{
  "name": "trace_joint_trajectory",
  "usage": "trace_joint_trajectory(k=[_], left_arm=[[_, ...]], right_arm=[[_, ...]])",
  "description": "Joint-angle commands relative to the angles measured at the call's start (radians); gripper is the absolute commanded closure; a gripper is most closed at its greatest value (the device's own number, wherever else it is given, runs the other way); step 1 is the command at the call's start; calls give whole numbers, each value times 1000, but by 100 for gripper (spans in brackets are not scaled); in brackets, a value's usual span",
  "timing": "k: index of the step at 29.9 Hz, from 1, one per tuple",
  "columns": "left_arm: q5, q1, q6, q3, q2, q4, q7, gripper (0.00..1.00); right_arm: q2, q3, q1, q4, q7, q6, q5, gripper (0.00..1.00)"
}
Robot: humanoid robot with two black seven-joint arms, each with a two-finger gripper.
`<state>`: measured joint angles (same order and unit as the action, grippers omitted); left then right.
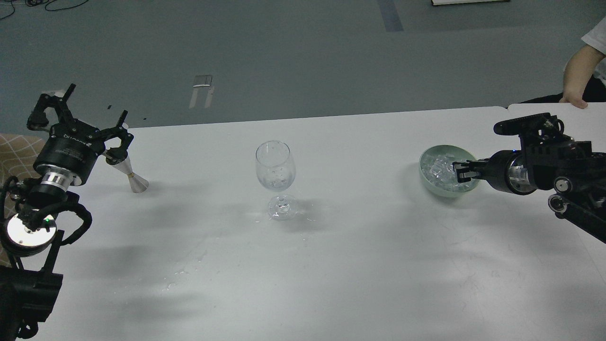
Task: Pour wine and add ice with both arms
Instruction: 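Carry the ice cube with the right gripper above the wine glass, then open the right gripper to drop the ice into the glass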
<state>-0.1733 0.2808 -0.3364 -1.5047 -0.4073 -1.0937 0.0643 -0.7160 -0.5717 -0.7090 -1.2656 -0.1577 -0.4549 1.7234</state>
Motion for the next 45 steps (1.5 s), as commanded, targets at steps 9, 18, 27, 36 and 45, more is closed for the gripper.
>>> trace_joint_trajectory(k=[9,18,27,36,45], left_arm=[[0,1,0,-15,-7,-3,8,2],[0,-3,0,-32,-22,-3,8,2],[0,-32,-1,-65,-48,-3,11,2],[0,-40,-3,-78,-58,-3,9,2],[0,-49,-18,-78,-56,-3,9,2]], right_arm=[[32,-175,-72,-181,-6,-5,-2,77],[301,-175,-179,-248,-22,-4,2,79],[556,-165,-198,-227,-80,-5,10,78],[615,-111,-199,-183,-91,-5,13,78],[607,-92,-202,-190,-97,-7,13,74]])
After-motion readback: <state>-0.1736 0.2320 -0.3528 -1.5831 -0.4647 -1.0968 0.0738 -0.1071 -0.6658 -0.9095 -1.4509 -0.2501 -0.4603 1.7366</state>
